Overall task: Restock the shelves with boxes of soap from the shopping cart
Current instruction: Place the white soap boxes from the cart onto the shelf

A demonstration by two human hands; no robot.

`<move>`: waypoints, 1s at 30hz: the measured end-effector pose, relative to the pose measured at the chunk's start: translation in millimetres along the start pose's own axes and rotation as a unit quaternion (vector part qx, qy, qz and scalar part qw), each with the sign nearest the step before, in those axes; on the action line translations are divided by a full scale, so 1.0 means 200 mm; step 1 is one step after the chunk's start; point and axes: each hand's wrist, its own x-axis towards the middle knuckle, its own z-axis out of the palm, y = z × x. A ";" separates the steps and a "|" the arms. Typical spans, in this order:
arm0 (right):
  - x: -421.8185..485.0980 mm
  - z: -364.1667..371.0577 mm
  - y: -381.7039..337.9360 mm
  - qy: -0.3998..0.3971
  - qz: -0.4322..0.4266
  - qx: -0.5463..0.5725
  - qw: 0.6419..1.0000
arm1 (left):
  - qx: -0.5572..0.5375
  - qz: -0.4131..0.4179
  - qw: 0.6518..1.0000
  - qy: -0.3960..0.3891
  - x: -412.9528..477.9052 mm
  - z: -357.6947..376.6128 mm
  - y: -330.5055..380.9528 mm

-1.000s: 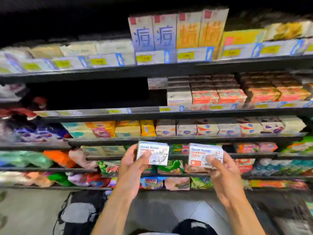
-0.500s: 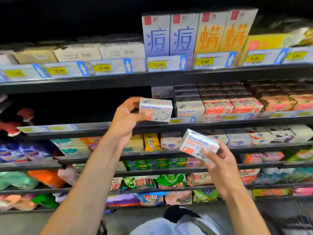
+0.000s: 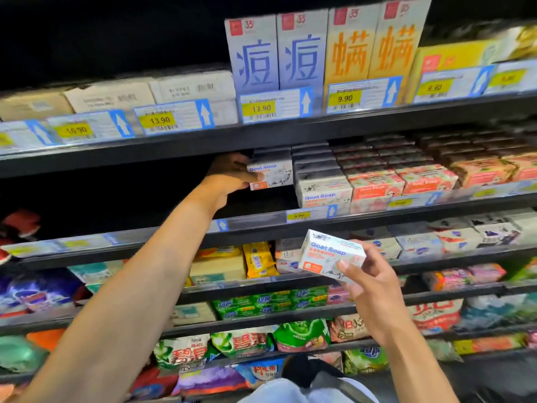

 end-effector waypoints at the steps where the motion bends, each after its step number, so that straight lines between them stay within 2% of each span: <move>1: -0.01 0.00 0.00 0.002 -0.003 0.001 1.000 | 0.012 -0.006 1.000 -0.002 0.02 0.00 0.00; 10: 0.00 -0.01 0.06 -0.001 -0.020 0.022 1.000 | 0.068 -0.027 0.997 0.033 0.16 0.05 -0.09; 16: 0.01 -0.02 0.06 0.025 -0.012 0.058 0.998 | 0.137 0.009 0.987 0.088 0.24 0.05 -0.12; 24: 0.04 0.00 0.00 0.016 -0.022 0.045 0.999 | 0.209 0.041 0.974 0.073 0.25 0.06 -0.11; 27: 0.06 0.04 -0.03 0.013 -0.041 0.030 0.999 | 0.254 0.052 0.965 0.035 0.21 0.04 -0.09; 30: 0.07 0.07 -0.06 0.004 -0.064 0.002 0.998 | 0.274 0.088 0.957 0.037 0.11 0.03 -0.07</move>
